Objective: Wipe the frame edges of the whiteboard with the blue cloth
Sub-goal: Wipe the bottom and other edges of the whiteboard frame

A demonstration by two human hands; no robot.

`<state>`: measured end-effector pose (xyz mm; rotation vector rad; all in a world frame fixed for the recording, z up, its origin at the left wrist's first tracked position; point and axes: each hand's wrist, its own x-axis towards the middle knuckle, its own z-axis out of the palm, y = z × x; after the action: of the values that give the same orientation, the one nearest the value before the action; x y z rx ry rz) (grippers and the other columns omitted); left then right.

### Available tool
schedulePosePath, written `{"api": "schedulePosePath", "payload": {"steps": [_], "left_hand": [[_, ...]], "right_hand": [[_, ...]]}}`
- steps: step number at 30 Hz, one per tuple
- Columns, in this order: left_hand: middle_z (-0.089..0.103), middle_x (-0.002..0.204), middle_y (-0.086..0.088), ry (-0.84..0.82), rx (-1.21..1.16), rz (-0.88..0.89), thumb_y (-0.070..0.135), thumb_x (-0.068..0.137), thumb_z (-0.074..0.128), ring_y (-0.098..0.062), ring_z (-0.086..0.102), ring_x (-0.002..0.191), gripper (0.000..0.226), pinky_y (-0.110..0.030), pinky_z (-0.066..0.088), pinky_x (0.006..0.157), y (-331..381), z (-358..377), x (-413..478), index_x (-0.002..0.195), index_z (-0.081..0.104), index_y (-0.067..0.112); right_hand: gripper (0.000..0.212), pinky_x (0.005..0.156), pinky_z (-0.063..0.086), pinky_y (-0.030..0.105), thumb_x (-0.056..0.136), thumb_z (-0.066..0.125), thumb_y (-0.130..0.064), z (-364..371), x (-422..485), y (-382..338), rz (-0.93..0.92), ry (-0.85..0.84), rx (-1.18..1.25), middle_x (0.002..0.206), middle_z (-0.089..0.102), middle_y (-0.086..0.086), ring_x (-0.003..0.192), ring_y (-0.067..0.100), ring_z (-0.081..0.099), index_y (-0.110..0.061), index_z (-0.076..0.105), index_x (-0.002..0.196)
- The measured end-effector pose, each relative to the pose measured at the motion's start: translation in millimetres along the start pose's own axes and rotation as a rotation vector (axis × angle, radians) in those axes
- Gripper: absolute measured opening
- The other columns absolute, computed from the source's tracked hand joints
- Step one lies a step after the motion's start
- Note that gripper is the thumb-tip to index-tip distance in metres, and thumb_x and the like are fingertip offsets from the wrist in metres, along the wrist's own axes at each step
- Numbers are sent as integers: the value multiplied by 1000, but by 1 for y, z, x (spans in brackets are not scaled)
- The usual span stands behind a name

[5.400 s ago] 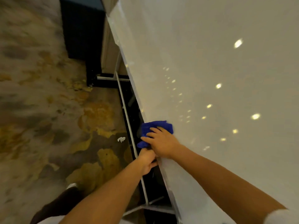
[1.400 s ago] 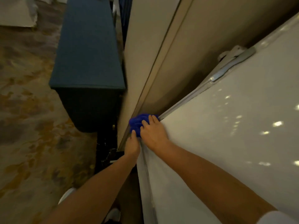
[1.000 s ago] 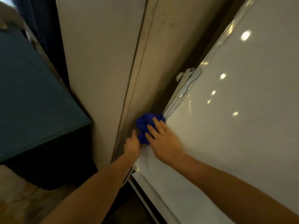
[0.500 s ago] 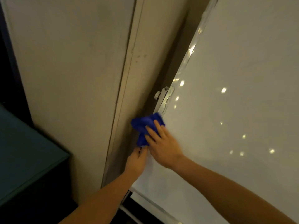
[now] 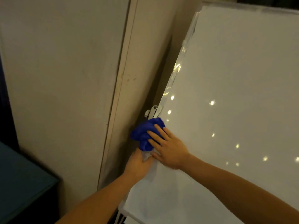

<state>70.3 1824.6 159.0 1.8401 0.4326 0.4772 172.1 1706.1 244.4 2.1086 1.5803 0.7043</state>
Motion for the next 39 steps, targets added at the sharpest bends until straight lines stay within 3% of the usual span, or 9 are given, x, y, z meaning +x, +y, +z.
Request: {"api": "schedulePosePath", "payload": {"steps": [5, 10, 16, 18, 22, 26, 28, 33, 39], "left_hand": [[60, 108, 1, 72, 301, 146, 52, 87, 50, -18, 59, 93, 40, -41, 55, 84, 38, -15, 15, 115, 51, 25], [54, 128, -1, 254, 440, 398, 50, 90, 52, -18, 49, 114, 45, -32, 47, 97, 89, -18, 45, 125, 49, 22], [46, 139, -7, 420, 601, 364, 56, 86, 45, -24, 41, 125, 67, -34, 36, 104, 135, 7, 69, 137, 39, 13], [36, 147, -2, 394, 629, 360, 61, 87, 36, -21, 33, 133, 70, -34, 31, 110, 142, 9, 82, 144, 27, 21], [24, 156, 4, 336, 526, 372, 63, 90, 35, -17, 25, 141, 72, -36, 24, 118, 178, 7, 114, 150, 15, 28], [23, 158, -2, 423, 538, 343, 63, 89, 35, -19, 24, 141, 79, -32, 19, 115, 204, 25, 129, 151, 14, 17], [18, 160, -6, 426, 521, 316, 66, 88, 33, -21, 22, 143, 86, -33, 20, 116, 212, 35, 136, 152, 7, 15], [-8, 164, 0, 371, 494, 270, 71, 87, 27, -24, 5, 149, 92, -38, 11, 120, 227, 46, 153, 151, -16, 22], [16, 160, -7, 534, 565, 417, 70, 85, 15, -20, 23, 140, 87, -31, 22, 114, 251, 40, 164, 152, 3, 18]], "right_hand": [[60, 120, 13, 50, 100, 19, -54, -41, 25, 75, 111, 63, -90, 161, 21, 6, 149, 34, 5, -22, 29, 150], [71, 121, 5, 48, 97, 9, -61, -90, 46, 158, 532, 176, 35, 164, 7, 10, 149, 32, -5, -18, 15, 154], [53, 119, 15, 50, 102, 27, -50, -79, 40, 147, -179, 97, -83, 158, 30, 7, 149, 33, 10, -22, 47, 142], [52, 120, 12, 48, 103, 24, -48, -101, 58, 192, -138, 172, -178, 158, 30, 5, 149, 32, 11, -24, 43, 145], [61, 122, 1, 46, 100, 13, -55, -149, 99, 266, 287, 277, -124, 162, 18, 4, 150, 31, 0, -25, 23, 152], [59, 119, 13, 51, 101, 20, -52, -114, 84, 239, -210, 162, -104, 158, 31, 7, 149, 33, 8, -21, 39, 147], [57, 120, 12, 48, 102, 22, -50, -123, 86, 264, -260, 180, -180, 157, 32, 6, 149, 32, 10, -20, 40, 147], [64, 122, 5, 46, 100, 17, -56, -178, 114, 337, 348, 395, -33, 163, 15, 4, 150, 29, -1, -22, 18, 154], [58, 122, 5, 42, 100, 28, -51, -150, 99, 309, -288, 234, -197, 155, 37, 7, 149, 29, 14, -18, 40, 147]]}}
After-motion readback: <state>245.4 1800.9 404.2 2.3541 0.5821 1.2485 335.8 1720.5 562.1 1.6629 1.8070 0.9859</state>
